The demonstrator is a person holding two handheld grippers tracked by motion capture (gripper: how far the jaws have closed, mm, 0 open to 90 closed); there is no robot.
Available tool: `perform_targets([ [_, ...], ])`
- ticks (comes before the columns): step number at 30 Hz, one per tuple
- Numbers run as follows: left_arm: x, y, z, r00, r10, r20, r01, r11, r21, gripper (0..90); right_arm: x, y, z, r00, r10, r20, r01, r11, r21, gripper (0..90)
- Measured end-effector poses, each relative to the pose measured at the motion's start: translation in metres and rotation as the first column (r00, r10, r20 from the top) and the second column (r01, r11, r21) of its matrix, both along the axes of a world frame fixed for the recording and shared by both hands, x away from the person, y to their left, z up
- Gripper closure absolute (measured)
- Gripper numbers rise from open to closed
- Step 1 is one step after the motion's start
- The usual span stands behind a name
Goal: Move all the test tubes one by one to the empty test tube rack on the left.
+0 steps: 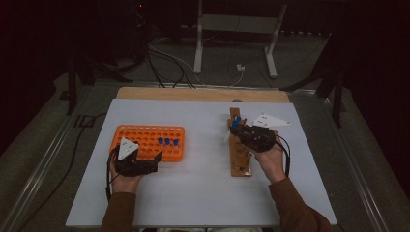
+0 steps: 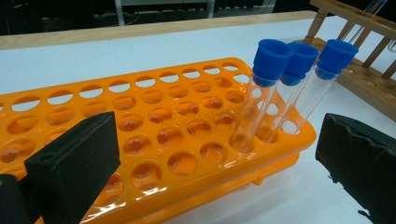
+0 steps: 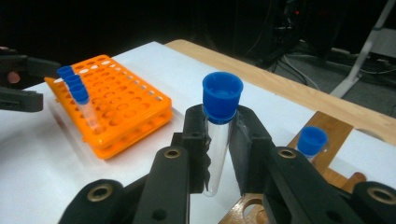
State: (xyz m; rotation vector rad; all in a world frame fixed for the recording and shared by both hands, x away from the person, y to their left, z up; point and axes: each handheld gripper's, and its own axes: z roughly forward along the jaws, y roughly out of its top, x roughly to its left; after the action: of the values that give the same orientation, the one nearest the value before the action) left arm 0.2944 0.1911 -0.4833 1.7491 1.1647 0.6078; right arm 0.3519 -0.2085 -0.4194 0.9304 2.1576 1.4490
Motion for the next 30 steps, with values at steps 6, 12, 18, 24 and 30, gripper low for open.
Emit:
perform_targets([
  [6, -0.002, -0.002, 0.005, 0.9999, -0.004, 0.016, 0.004, 0.9997, -0.023, 0.7, -0.002, 0.004, -0.001, 0.9992, 0.032, -0.025, -0.032, 0.9994, 0.016, 76.6],
  [12, -0.004, -0.007, 0.013, 0.9987, -0.008, 0.05, 0.009, 0.9997, -0.025, 0.8, -0.005, 0.014, -0.003, 0.9973, 0.062, -0.038, -0.062, 0.998, 0.012, 76.6],
  [18, -0.007, -0.015, 0.022, 0.9962, -0.04, 0.077, 0.042, 0.9988, -0.025, 0.8, -0.007, 0.021, -0.006, 0.9956, 0.082, -0.045, -0.082, 0.9967, 0.001, 76.5],
  [24, -0.009, -0.029, 0.032, 0.9913, -0.078, 0.106, 0.082, 0.9963, -0.026, 1.2, -0.007, 0.027, -0.007, 0.9929, 0.102, -0.06, -0.102, 0.9947, 0.003, 76.5],
  [30, -0.008, -0.046, 0.041, 0.9843, -0.131, 0.119, 0.135, 0.9902, -0.033, 1.3, -0.009, 0.036, -0.008, 0.9895, 0.125, -0.072, -0.126, 0.9921, 0.003, 76.5],
])
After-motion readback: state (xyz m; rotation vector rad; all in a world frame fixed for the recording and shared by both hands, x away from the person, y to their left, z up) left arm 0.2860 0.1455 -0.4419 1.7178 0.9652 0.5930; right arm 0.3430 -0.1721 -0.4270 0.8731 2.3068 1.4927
